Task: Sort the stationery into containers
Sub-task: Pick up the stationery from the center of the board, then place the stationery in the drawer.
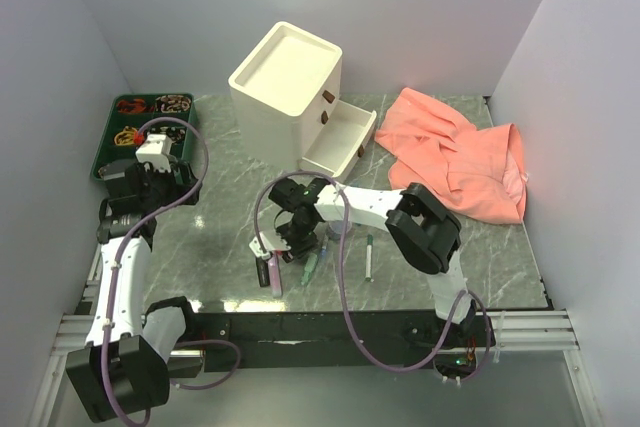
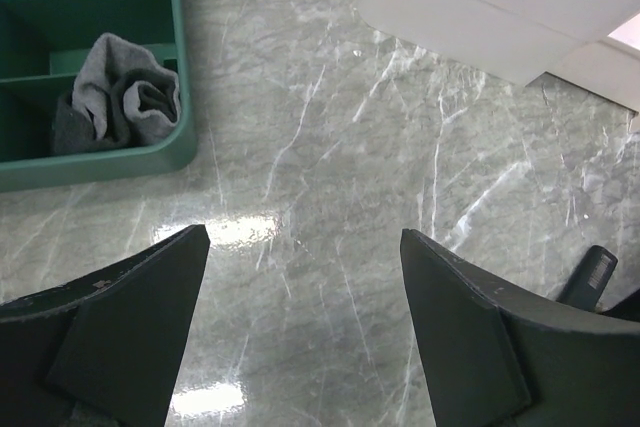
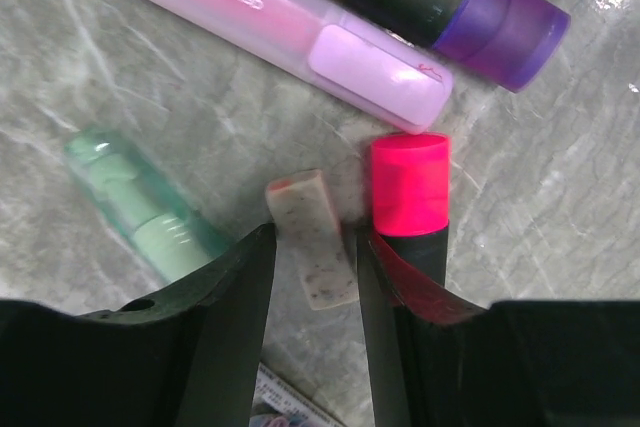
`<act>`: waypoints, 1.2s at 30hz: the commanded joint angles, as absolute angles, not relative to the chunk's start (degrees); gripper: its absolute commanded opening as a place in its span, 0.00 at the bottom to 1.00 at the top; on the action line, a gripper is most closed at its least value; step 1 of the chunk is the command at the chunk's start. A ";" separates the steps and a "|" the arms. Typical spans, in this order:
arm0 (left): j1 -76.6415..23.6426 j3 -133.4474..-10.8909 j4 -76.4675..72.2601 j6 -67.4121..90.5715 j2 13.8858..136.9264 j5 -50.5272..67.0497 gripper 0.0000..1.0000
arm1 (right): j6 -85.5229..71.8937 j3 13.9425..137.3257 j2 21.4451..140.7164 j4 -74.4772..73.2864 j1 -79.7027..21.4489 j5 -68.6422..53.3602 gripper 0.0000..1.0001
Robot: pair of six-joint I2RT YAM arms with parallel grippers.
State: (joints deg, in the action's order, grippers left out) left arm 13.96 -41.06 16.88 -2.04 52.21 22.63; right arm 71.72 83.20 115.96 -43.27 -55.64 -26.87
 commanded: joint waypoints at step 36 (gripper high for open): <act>14.41 -50.27 6.68 -0.44 65.74 23.91 0.84 | 60.65 103.62 117.85 -34.37 -30.85 -15.82 0.28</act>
State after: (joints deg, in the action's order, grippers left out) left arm 14.20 -47.51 8.73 -0.84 64.77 24.23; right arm 62.76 100.33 116.49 -38.92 -31.29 -18.57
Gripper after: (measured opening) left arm 0.839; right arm 0.307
